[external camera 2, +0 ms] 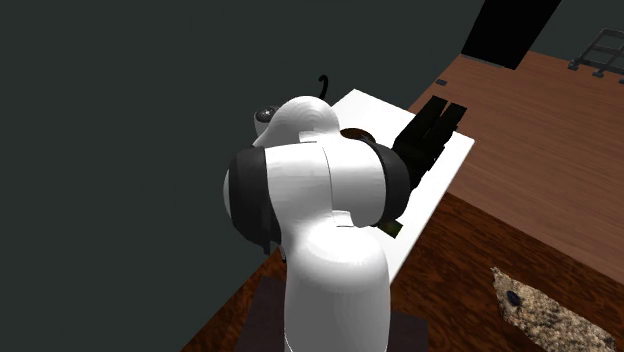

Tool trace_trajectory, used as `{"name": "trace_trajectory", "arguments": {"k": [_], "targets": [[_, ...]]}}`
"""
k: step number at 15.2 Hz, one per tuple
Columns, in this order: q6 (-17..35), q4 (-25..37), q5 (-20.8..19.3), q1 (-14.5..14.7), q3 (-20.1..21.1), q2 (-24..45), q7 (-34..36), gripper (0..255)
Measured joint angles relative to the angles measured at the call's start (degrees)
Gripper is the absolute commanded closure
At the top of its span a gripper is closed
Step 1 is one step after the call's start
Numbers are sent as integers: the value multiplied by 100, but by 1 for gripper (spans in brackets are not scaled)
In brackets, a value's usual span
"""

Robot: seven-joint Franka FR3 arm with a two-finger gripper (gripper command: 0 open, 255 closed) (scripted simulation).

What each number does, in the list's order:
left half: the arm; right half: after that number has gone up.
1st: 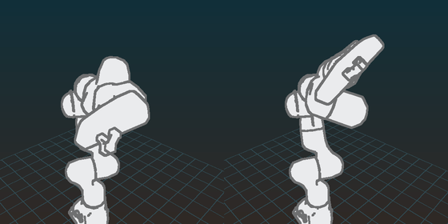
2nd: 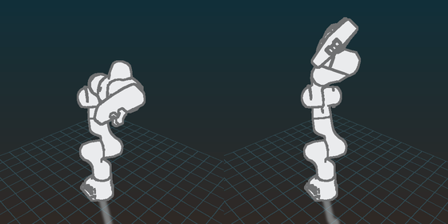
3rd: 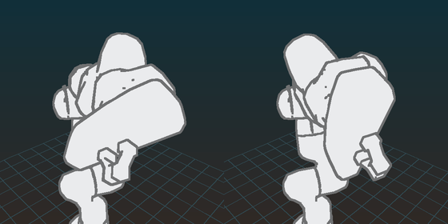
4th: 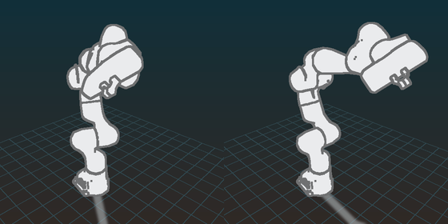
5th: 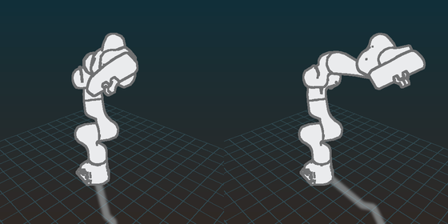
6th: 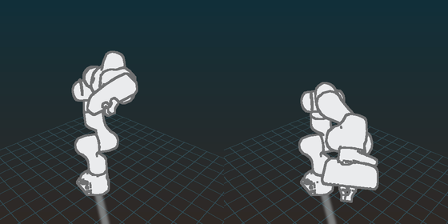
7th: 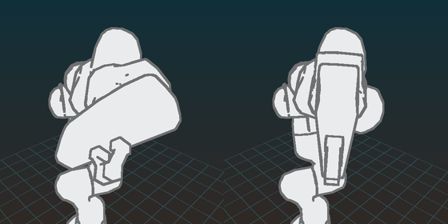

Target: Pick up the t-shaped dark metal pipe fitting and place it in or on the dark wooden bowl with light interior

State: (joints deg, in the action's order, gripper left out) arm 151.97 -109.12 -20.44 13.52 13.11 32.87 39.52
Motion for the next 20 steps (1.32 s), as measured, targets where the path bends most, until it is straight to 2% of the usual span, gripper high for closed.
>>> {"name": "trace_trajectory", "arguments": {"k": [6, 20], "targets": [[-45, -18, 27, -10, 32, -37, -20, 255], [-781, -17, 406, -211, 328, -767, -312, 255]]}}
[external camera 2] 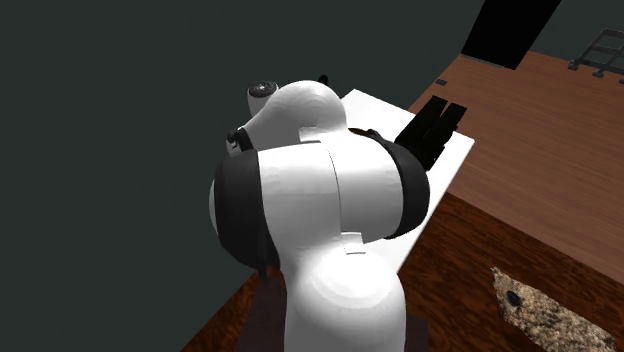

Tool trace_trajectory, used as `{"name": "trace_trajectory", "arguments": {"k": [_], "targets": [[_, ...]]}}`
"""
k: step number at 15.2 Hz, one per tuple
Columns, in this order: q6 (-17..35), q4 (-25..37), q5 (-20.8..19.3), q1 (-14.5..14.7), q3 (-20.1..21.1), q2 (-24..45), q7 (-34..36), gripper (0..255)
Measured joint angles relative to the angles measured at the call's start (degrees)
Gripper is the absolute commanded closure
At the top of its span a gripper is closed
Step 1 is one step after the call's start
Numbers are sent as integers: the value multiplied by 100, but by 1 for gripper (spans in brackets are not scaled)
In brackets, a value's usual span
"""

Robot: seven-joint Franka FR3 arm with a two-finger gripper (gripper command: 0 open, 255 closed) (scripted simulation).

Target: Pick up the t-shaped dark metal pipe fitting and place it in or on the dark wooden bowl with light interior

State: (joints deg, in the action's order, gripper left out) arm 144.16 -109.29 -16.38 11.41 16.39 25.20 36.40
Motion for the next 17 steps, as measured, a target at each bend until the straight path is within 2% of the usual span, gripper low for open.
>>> {"name": "trace_trajectory", "arguments": {"k": [17], "targets": [[-1011, 349, 434, -155, 226, -702, -342, 255]]}}
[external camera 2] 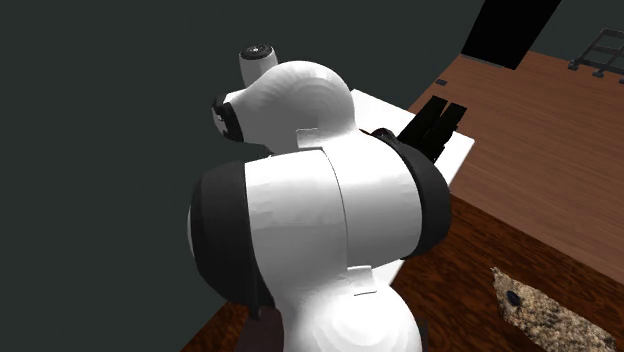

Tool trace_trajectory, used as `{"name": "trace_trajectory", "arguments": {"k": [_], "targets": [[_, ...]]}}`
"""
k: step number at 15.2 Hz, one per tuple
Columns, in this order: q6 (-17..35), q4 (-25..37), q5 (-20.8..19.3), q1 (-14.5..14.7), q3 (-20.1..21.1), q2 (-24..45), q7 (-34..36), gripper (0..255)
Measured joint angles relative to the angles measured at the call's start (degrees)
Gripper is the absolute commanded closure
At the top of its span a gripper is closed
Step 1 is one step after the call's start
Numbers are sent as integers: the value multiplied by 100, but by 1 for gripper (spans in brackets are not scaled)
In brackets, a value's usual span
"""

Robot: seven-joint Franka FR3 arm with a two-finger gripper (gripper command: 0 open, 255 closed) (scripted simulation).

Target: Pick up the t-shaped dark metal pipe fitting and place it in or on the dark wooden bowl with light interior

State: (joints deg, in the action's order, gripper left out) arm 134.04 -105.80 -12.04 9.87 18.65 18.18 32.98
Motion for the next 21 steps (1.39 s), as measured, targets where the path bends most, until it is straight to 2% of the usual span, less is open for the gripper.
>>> {"name": "trace_trajectory", "arguments": {"k": [6, 10, 18, 21], "targets": [[-79, 254, 174, -430, -131, 132, -685, 255], [-229, 702, 272, -739, -241, 409, -1209, 255], [-657, 1870, 412, -1291, -419, 1137, -2149, 255], [-914, 2567, 434, -1444, -483, 1576, -2463, 255]]}}
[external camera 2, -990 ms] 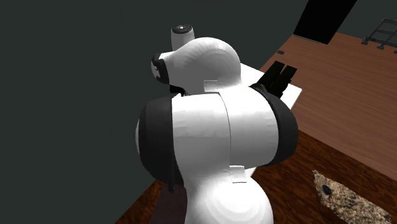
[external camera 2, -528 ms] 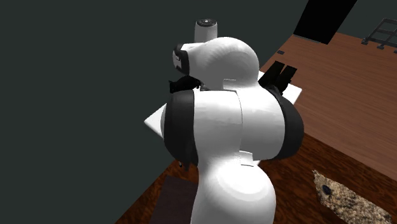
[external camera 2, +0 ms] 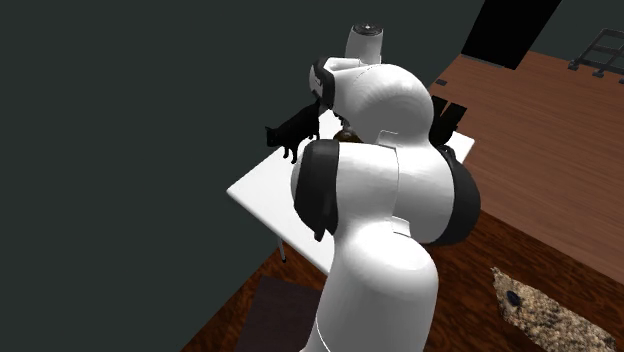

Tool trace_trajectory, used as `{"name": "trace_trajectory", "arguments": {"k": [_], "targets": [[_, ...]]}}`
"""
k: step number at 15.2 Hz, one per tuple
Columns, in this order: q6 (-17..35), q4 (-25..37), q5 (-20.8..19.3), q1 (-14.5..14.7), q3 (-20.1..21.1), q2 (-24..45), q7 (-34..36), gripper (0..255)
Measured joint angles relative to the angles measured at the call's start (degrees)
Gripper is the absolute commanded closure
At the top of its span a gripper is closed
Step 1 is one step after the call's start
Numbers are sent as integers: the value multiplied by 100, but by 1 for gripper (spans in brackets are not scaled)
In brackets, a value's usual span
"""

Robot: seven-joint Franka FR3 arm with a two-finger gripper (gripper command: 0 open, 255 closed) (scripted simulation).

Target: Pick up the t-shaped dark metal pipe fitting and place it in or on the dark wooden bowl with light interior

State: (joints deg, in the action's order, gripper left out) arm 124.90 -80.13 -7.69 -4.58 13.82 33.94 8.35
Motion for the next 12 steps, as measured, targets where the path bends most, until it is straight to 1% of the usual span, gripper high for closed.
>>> {"name": "trace_trajectory", "arguments": {"k": [2, 4, 12], "targets": [[-175, 422, 36, -151, -37, 249, -254, 255], [-219, 645, 27, -164, -58, 429, -311, 255], [233, 410, -20, -162, -93, 652, -300, 255]]}}
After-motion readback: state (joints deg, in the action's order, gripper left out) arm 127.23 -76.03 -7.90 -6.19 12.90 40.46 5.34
